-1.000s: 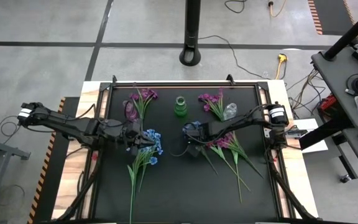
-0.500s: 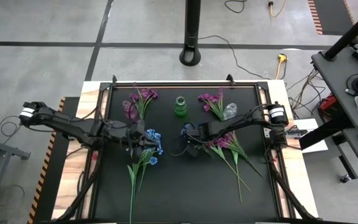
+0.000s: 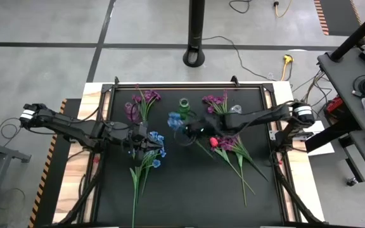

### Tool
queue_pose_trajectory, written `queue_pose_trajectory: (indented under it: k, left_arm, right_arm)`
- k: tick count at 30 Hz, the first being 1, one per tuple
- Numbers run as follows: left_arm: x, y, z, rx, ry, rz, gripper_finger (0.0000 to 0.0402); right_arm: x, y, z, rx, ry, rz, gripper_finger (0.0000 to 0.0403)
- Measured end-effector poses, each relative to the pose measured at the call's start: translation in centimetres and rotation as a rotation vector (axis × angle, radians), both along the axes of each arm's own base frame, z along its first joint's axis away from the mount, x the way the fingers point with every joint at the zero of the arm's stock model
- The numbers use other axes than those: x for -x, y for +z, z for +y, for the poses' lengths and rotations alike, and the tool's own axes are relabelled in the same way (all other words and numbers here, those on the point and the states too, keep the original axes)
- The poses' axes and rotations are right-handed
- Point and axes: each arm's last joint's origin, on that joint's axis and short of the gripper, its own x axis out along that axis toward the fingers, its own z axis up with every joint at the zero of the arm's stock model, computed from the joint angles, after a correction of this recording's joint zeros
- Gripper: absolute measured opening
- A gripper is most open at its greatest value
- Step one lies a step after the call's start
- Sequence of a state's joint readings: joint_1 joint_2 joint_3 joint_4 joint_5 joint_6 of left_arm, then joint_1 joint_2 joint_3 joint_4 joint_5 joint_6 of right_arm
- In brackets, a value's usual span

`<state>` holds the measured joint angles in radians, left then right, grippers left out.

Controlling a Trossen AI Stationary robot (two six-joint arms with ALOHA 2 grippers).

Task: Sort flowers into vase by color
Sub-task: Put the middle right blue flowers into the green vase

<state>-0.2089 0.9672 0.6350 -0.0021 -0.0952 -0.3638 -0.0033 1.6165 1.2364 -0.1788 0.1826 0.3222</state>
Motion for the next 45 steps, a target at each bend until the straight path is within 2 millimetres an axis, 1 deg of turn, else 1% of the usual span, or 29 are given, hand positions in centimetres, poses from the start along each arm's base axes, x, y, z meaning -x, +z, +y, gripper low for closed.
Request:
queue_pose_trajectory:
  k: [4,7,11,14,16,22,26,31,39,42,45]
  left_arm:
    - [0.0,0.0,0.0,0.017,0.006,0.005,0.0]
    - [0.0,0.0,0.0,0.02,0.005,0.011,0.0]
    - [0.0,-0.1,0.0,0.019,0.005,0.016,0.0]
    - [0.1,-0.1,0.0,0.019,0.005,0.017,0.0]
    - [0.1,-0.1,0.0,0.018,0.006,0.018,0.0]
    - [0.1,-0.1,0.0,0.019,0.006,0.017,0.0]
    - [0.0,0.0,0.0,0.019,0.006,0.013,0.0]
    - [0.0,0.0,0.0,0.019,0.006,0.014,0.0]
    - [0.0,0.0,0.0,0.019,0.007,0.015,0.0]
    - [0.0,-0.1,0.0,0.018,0.007,0.017,0.0]
    - [0.1,-0.1,0.0,0.018,0.008,0.018,0.0]
  right_arm:
    - [0.5,2.7,-1.6,0.123,0.015,-0.321,0.0027]
    - [1.7,3.5,-3.2,0.215,-0.021,-0.561,0.0027]
    - [3.8,4.1,-5.1,0.316,-0.093,-0.827,0.0028]
    - [5.0,4.6,-6.3,0.38,-0.143,-0.944,0.0028]
    - [5.5,4.6,-7.3,0.44,-0.17,-0.956,0.0028]
    - [5.8,4.3,-10.0,0.577,-0.237,-0.923,0.0028]
    - [5.5,3.7,-11.1,0.588,-0.261,-0.899,0.0028]
    - [4.9,2.5,-11.7,0.594,-0.263,-0.857,0.0028]
    - [4.1,0.7,-12.0,0.577,-0.254,-0.807,0.003]
    - [3.9,0.2,-12.1,0.561,-0.251,-0.789,0.0038]
    - [3.8,0.0,-12.1,0.546,-0.25,-0.779,0.0057]
